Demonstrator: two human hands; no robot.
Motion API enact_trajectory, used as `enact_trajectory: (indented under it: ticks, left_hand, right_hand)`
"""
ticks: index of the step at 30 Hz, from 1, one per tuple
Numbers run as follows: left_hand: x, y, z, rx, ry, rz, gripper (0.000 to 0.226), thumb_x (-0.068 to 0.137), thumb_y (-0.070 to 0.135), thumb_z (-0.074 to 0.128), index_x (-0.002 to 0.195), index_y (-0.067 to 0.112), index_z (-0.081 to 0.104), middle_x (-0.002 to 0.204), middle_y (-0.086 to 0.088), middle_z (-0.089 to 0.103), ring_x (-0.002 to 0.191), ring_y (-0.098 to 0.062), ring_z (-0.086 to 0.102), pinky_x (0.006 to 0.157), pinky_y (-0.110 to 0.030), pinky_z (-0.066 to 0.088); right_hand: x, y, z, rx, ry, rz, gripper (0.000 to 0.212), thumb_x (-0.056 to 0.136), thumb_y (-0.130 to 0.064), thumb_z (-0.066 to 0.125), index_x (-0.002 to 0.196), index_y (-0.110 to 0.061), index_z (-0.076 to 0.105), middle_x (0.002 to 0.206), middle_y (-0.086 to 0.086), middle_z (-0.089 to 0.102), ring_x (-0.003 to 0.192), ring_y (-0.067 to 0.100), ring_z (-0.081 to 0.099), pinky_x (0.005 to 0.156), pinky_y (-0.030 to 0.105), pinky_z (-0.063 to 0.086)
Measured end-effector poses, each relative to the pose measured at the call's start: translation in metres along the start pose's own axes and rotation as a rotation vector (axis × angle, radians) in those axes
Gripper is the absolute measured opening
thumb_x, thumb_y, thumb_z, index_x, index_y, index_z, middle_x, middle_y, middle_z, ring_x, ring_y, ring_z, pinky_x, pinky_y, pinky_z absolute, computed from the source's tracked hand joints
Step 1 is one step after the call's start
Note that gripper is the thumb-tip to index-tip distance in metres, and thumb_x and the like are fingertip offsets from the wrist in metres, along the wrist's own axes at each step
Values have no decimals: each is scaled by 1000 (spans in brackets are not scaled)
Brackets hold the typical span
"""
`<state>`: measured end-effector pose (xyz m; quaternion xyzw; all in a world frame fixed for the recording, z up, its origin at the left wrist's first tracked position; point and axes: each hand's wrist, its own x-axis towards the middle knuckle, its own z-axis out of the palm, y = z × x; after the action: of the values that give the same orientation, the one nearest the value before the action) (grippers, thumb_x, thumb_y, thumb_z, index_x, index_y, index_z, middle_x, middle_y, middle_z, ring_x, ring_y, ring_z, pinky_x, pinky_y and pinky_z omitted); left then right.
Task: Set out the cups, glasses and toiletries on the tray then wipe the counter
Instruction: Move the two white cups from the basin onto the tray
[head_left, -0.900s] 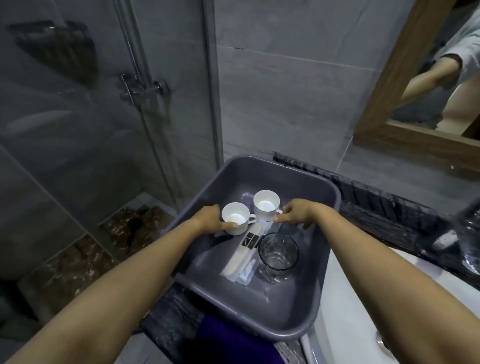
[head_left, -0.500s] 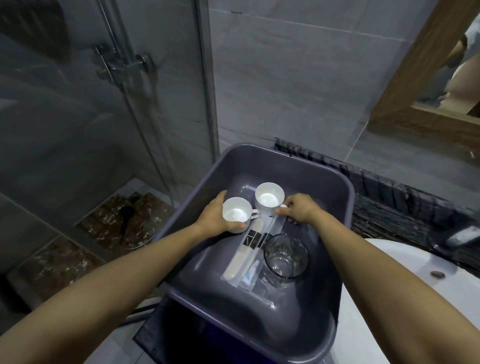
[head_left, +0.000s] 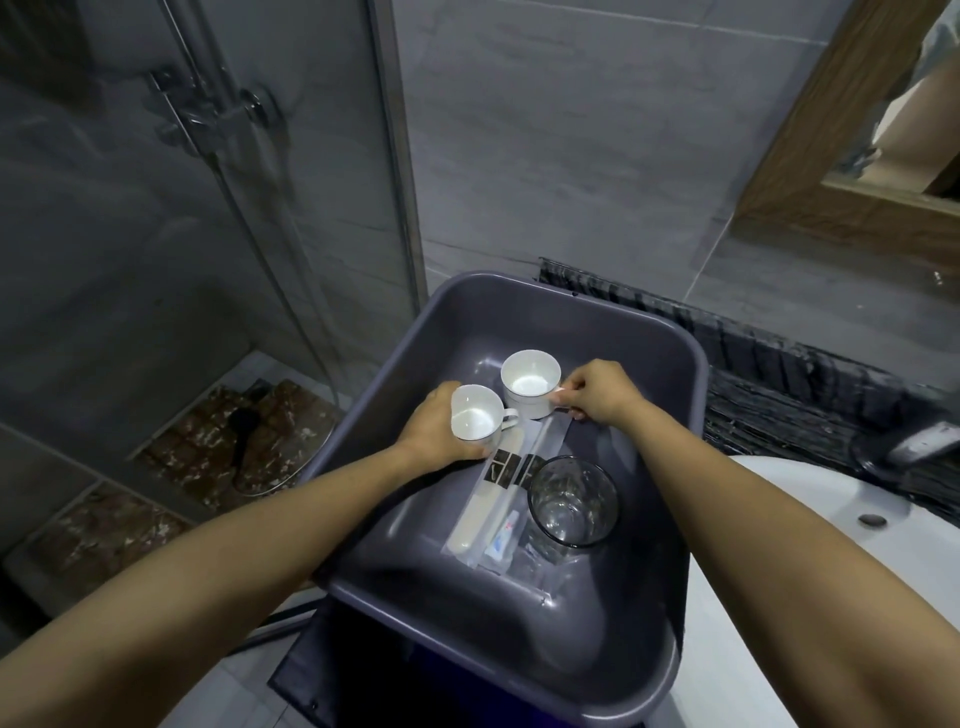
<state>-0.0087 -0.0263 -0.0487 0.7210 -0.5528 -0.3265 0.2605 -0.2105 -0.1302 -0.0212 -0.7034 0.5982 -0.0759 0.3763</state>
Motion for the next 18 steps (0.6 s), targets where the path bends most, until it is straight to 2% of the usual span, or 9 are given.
enact_trajectory:
  ticks: [2, 4, 7, 10, 14, 18]
  left_hand:
    - [1, 1, -3, 17, -18, -10, 78, 53, 35, 85, 119, 16, 47, 119, -1, 53, 104, -17, 53, 80, -23, 39]
    - [1, 3, -6, 43, -39, 0, 78, 54, 31, 86, 120, 15, 47, 119, -1, 54, 104, -17, 53, 80, -24, 39]
    - [-1, 9, -11, 69, -68, 17, 75, 54, 29, 86, 118, 16, 48, 114, 3, 53, 105, -18, 54, 79, -23, 39]
    - [-3, 21, -21, 76, -72, 39, 77, 54, 28, 86, 119, 16, 47, 114, 2, 54, 103, -17, 53, 79, -24, 39]
    - [-6, 49, -36, 89, -58, 103, 78, 55, 29, 86, 120, 16, 46, 113, 4, 53, 99, -14, 51, 80, -23, 37]
    - [-11, 85, -46, 91, -88, 183, 82, 48, 36, 83, 120, 17, 46, 113, 6, 53, 98, -13, 50, 79, -22, 36]
  right_hand:
    - [-3, -2, -5, -15, 18, -1, 21, 83, -15, 70, 84, 6, 70, 59, 12, 61, 47, 14, 52, 53, 22, 48]
    - [-7, -3, -11, -47, 30, -11, 20, 84, -15, 68, 83, 4, 71, 55, 9, 60, 46, 14, 52, 51, 21, 47]
    - [-13, -2, -21, -73, 63, -31, 19, 83, -15, 68, 81, 3, 72, 61, 15, 64, 49, 17, 55, 67, 31, 54]
    - [-21, -4, -36, -104, 90, -64, 17, 83, -15, 68, 80, 1, 72, 66, 16, 67, 49, 15, 57, 75, 32, 55]
    - [-38, -11, -63, -127, 118, -117, 16, 83, -18, 67, 72, -8, 71, 57, 7, 65, 50, 12, 57, 70, 29, 51]
    - [-62, -18, -93, -128, 177, -158, 17, 85, -18, 65, 79, -4, 73, 67, 15, 71, 41, -1, 55, 61, 16, 46]
